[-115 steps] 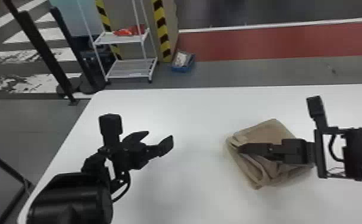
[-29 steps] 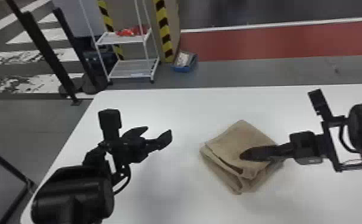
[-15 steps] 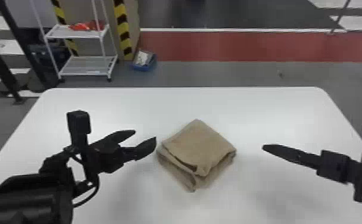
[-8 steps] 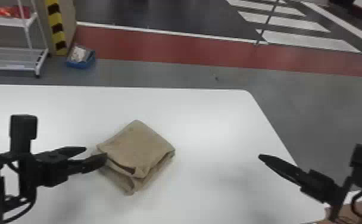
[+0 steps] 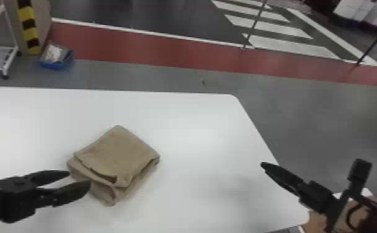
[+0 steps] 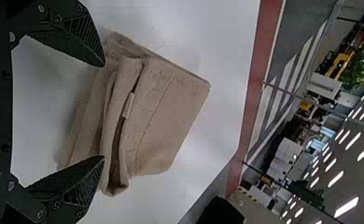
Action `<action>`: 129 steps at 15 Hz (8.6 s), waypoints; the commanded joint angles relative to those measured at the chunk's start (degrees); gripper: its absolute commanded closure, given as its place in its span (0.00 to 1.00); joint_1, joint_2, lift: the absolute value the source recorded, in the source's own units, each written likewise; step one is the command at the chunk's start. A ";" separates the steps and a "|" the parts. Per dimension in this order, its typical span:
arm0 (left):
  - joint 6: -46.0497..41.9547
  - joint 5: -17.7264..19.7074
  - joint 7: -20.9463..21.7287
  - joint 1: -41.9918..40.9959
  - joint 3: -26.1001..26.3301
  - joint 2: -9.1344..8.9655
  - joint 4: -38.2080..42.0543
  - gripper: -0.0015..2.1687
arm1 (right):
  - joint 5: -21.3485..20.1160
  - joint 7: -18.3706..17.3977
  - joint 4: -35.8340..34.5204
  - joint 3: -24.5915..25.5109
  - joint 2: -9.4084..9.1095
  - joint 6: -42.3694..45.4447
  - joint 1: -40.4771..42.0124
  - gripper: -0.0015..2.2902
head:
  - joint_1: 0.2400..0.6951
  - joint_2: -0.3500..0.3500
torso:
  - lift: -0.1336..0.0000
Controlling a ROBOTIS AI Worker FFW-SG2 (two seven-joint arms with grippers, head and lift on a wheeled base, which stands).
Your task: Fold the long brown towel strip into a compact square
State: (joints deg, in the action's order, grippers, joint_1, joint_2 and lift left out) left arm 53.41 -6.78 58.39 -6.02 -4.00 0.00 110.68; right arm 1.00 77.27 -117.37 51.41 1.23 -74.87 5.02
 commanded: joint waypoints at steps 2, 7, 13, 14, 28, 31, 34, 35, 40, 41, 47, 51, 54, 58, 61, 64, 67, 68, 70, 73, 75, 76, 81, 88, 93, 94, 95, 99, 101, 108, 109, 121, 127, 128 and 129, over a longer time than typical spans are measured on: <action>-6.16 0.80 -0.29 -1.54 0.13 -0.15 0.76 0.10 | -0.04 -0.19 1.01 -1.49 -0.44 0.38 -0.19 0.04 | 1.00 0.00 | 0.07; -15.30 -0.34 -12.16 -1.28 1.45 -0.15 0.41 0.09 | 2.16 0.78 0.83 1.58 -0.62 0.38 1.84 0.04 | 1.00 0.00 | 0.07; -13.19 -2.01 -9.17 1.27 3.73 -0.15 -4.60 0.10 | 2.16 1.05 1.01 2.55 -0.88 0.55 2.54 0.04 | 1.00 0.00 | 0.07; -11.26 -3.07 -7.41 1.71 3.91 -0.15 -4.60 0.10 | 2.25 1.05 1.01 2.55 -0.88 0.55 2.71 0.04 | 1.00 0.00 | 0.07; -3.00 -7.11 14.74 -1.89 7.34 -0.15 3.40 0.12 | 2.34 1.05 2.41 1.14 -0.79 1.79 2.45 0.04 | 1.00 0.00 | 0.07; -2.82 -7.64 15.62 -2.59 8.21 -0.15 4.10 0.12 | 2.51 0.60 2.24 0.44 -0.97 1.79 2.19 0.04 | 1.00 0.00 | 0.07; -3.35 -7.55 12.28 -2.86 6.10 -0.15 5.77 0.12 | 3.92 -4.41 0.39 -0.88 -1.28 4.42 1.40 0.04 | 1.00 0.00 | 0.07; -3.17 -6.76 9.64 -2.86 5.40 -0.15 6.57 0.12 | 4.27 -7.13 -0.93 -2.81 -1.28 6.18 1.40 0.04 | 1.00 0.00 | 0.07; -5.81 1.33 -1.26 -5.76 4.44 -0.15 7.97 0.12 | -5.84 -22.52 -6.38 -25.49 -1.28 28.33 5.09 0.04 | 1.00 0.00 | 0.07; -5.81 1.77 -0.12 -6.20 4.79 -0.15 7.80 0.12 | -13.22 -25.86 -6.29 -31.64 -1.28 33.43 5.09 0.04 | 1.00 0.00 | 0.07; -5.81 2.91 1.55 -5.58 3.82 -0.15 7.27 0.12 | -23.33 -32.45 1.27 -48.25 -1.28 31.84 -0.54 0.10 | 1.00 0.19 | 0.07; -5.81 3.00 1.55 -5.58 3.12 -0.15 7.09 0.12 | -30.01 -32.54 6.81 -54.40 -1.28 28.50 -4.76 0.10 | 1.00 0.30 | 0.07; -5.81 3.09 1.55 -5.49 2.94 -0.15 7.18 0.12 | -33.08 -33.24 10.23 -55.90 -1.28 26.92 -7.57 0.10 | 1.00 0.34 | 0.07; -5.81 3.09 1.91 -5.49 2.94 -0.15 7.36 0.12 | -39.50 -33.15 13.05 -57.39 -1.28 24.64 -9.15 0.10 | 1.00 0.33 | 0.07; -5.81 3.09 2.08 -5.41 2.85 -0.15 7.36 0.12 | -42.31 -33.06 14.01 -57.65 -1.28 22.88 -9.94 0.10 | 1.00 0.31 | 0.07; -5.81 3.09 1.99 -5.41 2.94 -0.15 7.36 0.12 | -44.07 -32.97 14.54 -57.65 -1.28 22.70 -10.29 0.10 | 1.00 0.28 | 0.07; -5.63 3.09 1.99 -5.32 2.59 -0.15 7.62 0.12 | -41.17 -30.43 7.42 -57.30 -1.28 21.12 -8.10 0.10 | 1.00 0.28 | 0.07; -5.63 3.09 2.08 -5.32 2.33 -0.15 7.62 0.12 | -40.99 -28.58 4.70 -57.39 -1.28 18.13 -7.48 0.10 | 1.00 0.28 | 0.07; -5.63 3.17 2.26 -5.32 1.62 -0.15 7.71 0.12 | -41.52 -22.69 0.48 -57.83 -1.28 12.16 -5.81 0.10 | 1.00 0.31 | 0.07; -5.63 3.17 2.35 -4.88 1.18 -0.15 7.71 0.12 | -45.21 -16.80 -1.37 -59.32 -1.28 8.82 -4.05 0.10 | 1.00 0.34 | 0.07; -5.63 3.17 2.35 -4.88 1.10 -0.15 7.62 0.12 | -46.35 -14.69 -1.46 -59.68 -1.28 8.47 -3.17 0.10 | 1.00 0.35 | 0.07; -5.63 3.17 2.43 -4.88 1.01 -0.15 7.62 0.12 | -47.41 -12.76 -1.46 -60.47 -1.28 8.47 -3.00 0.10 | 1.00 0.36 | 0.07; -5.63 3.44 2.70 -4.88 0.04 -0.15 7.88 0.12 | -53.56 -6.17 -2.33 -62.05 -1.28 7.94 -1.94 0.10 | 1.00 0.39 | 0.07; -5.63 4.14 2.96 -5.14 -0.40 -0.15 7.88 0.12 | -58.13 -3.27 0.48 -63.72 -1.28 7.41 -1.42 0.10 | 1.00 0.40 | 0.07; -5.63 4.40 3.05 -5.41 -0.93 -0.15 7.97 0.12 | -60.59 -1.77 1.97 -65.65 -0.88 7.59 -1.42 0.10 | 1.00 0.40 | 0.07; -5.63 4.49 3.05 -5.41 -0.93 -0.15 7.97 0.12 | -60.59 -1.42 1.53 -65.92 -0.88 7.23 -1.42 0.10 | 1.00 0.40 | 0.07; -5.63 4.49 2.96 -5.41 -0.93 -0.15 7.97 0.12 | -60.59 -1.33 0.39 -65.92 -0.88 7.06 -1.42 0.10 | 1.00 0.41 | 0.07; -5.63 4.67 3.05 -5.58 -1.01 -0.15 8.41 0.12 | -59.98 0.34 -5.15 -64.42 -0.88 6.18 -1.42 0.10 | 1.00 0.42 | 0.07; -5.63 4.84 2.96 -5.93 -1.10 -0.15 9.03 0.12 | -57.78 1.04 -7.78 -62.05 -0.88 4.77 -1.06 0.10 | 1.00 0.42 | 0.07; -9.32 9.50 -3.89 -7.34 -7.08 -0.15 9.99 0.05 | -16.12 -33.68 -18.15 -45.70 -1.28 17.43 10.80 0.09 | 1.00 0.32 | 0.07; -10.91 12.31 -7.67 -8.39 -9.36 -0.15 10.34 0.04 | -12.87 -38.16 -18.95 -45.53 -1.28 25.34 13.88 0.09 | 1.00 0.34 | 0.07; -60.65 22.16 -29.65 -24.57 -18.06 -0.15 4.28 0.05 | -6.54 -52.57 -6.99 -45.70 -1.28 81.41 31.89 0.09 | 1.00 0.75 | 0.07; -55.38 20.22 -29.21 -26.24 -19.30 -0.15 4.90 0.05 | -5.48 -52.57 -4.00 -45.79 -1.28 83.17 31.89 0.09 | 1.00 0.80 | 0.07; -54.85 20.05 -29.21 -26.50 -19.21 -0.15 5.16 0.05 | -5.40 -52.84 -4.71 -46.76 -1.28 81.41 31.89 0.09 | 1.00 0.81 | 0.07; -54.85 19.87 -29.21 -26.68 -19.21 -0.15 5.51 0.05 | -5.31 -53.01 -6.11 -47.64 -1.28 78.60 31.89 0.09 | 1.00 0.82 | 0.07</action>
State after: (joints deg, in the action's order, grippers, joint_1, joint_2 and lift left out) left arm -1.90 13.34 29.18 -32.42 -23.21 0.00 115.75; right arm -4.42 24.32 -122.09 4.97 0.00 6.60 36.92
